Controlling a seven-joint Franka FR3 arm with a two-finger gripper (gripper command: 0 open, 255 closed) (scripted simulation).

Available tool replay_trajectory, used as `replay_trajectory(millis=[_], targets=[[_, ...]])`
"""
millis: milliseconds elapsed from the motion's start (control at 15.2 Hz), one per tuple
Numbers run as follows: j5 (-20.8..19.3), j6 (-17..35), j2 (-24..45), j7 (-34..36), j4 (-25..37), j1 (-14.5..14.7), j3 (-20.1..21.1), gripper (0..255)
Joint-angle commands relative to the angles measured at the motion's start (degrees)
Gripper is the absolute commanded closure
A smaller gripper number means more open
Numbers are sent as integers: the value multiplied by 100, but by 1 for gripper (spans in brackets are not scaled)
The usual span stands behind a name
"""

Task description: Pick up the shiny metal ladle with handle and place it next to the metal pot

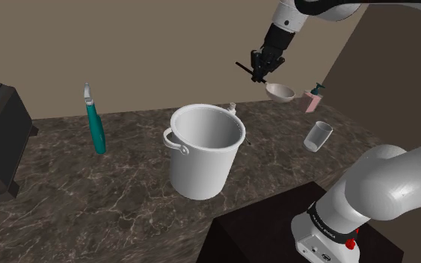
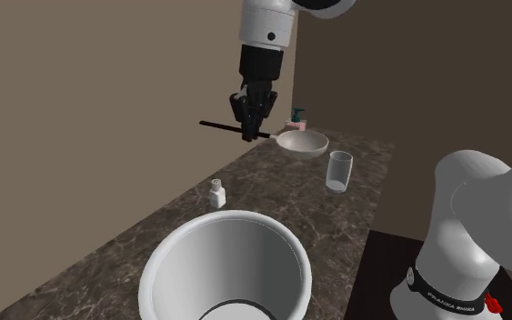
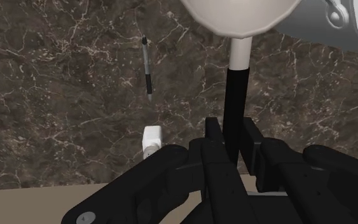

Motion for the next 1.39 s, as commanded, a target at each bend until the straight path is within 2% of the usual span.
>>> replay_trajectory(millis=[0,1320], targets=[[48,-14,-115,214,-91,66,163,255],[94,1592,133,116,-1451,78,154,255]])
